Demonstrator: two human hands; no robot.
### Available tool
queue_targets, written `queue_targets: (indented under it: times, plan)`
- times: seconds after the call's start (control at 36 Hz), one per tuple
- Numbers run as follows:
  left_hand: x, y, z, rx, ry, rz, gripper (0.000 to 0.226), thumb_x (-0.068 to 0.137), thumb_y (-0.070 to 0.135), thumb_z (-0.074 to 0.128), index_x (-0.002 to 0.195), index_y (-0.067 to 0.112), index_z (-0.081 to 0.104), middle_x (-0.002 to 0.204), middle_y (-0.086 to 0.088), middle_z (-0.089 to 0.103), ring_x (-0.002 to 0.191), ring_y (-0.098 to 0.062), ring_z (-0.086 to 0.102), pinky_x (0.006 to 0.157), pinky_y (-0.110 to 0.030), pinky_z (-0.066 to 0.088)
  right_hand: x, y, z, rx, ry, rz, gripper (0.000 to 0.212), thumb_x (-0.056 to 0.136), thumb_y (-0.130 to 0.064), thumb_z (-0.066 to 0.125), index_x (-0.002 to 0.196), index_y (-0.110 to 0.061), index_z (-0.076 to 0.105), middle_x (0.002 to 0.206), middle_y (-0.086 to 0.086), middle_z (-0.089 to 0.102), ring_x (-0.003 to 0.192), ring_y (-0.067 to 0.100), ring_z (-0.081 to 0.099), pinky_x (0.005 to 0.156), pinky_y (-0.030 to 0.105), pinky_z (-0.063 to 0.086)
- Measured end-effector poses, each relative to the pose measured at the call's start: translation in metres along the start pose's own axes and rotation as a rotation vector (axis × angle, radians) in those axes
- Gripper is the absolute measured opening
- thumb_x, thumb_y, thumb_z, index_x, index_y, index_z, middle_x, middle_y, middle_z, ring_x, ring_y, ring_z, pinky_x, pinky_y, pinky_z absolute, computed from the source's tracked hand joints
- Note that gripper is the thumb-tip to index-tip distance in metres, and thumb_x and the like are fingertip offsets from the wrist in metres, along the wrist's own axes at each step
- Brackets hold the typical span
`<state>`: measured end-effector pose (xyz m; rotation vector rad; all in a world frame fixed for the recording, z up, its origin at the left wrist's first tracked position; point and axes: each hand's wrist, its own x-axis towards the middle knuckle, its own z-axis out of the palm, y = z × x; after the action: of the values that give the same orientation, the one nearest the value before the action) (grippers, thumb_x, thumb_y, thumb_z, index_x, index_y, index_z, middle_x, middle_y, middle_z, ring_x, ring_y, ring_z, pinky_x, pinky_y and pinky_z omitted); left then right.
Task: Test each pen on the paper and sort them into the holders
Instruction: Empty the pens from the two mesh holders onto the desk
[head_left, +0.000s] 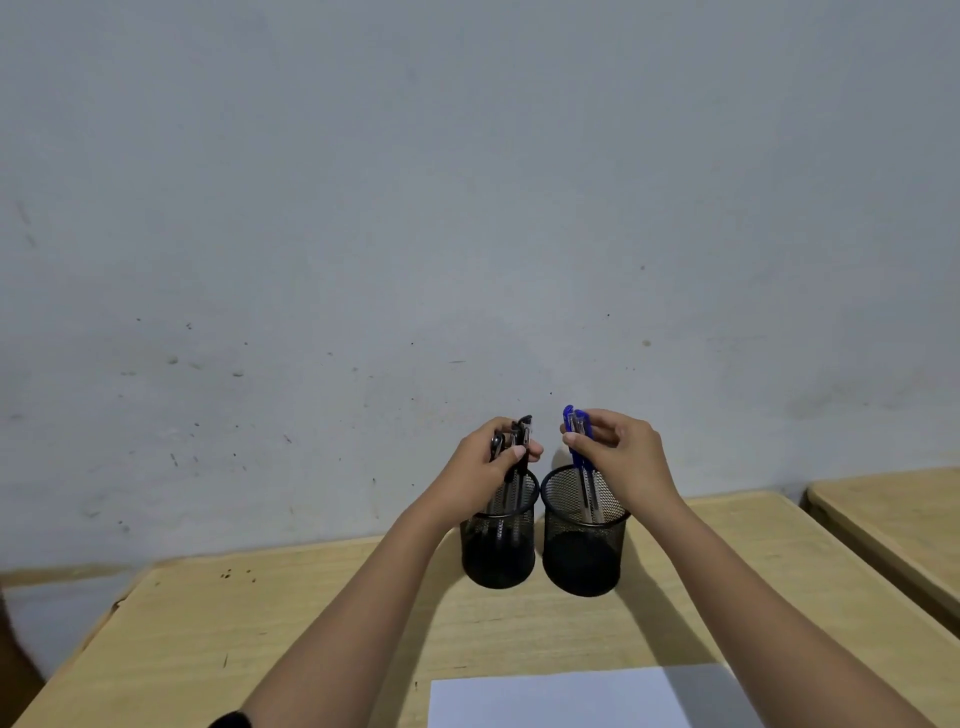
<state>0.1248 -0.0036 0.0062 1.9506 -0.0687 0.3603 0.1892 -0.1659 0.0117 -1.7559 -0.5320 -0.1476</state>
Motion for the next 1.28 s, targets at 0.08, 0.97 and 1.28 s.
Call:
queue_targets:
  times: [0.08,0.97,1.28]
  plan:
    - [-0.001,0.014,-0.001,0.001,0.027,0.038,0.015,0.096,0.007,0.045,0.107,0.013,0.053,0.100,0.003,0.068,0.101,-0.011,0.064,0.097,-0.026,0.046,-0.003,-0.009,-0.003,0.027,0.007,-0.006,0.028,0.081,-0.009,0.069,0.109,-0.007,0.067,0.100,0.007,0.072,0.093,0.014,0.067,0.087,0.026,0.052]
    - [-0.142,0.025,-0.025,0.749,-0.294,-0.120,0.045,0.083,-0.009,0.031,0.122,0.009,0.043,0.111,-0.013,0.057,0.099,-0.029,0.054,0.085,-0.040,0.044,-0.132,-0.021,-0.006,-0.437,-0.439,-0.254,0.018,0.085,-0.007,0.061,0.100,-0.013,0.069,0.070,-0.012,0.057,0.063,0.001,0.050,0.063,0.013,0.035]
    - [-0.119,-0.029,0.000,0.711,-0.293,-0.120,0.034,0.092,0.009,0.049,0.126,0.013,0.052,0.124,-0.012,0.059,0.110,-0.025,0.056,0.091,-0.033,0.043,-0.125,0.034,0.000,-0.565,-0.474,-0.165,0.022,0.082,-0.005,0.059,0.100,-0.013,0.069,0.097,0.003,0.068,0.085,0.011,0.055,0.071,0.003,0.036]
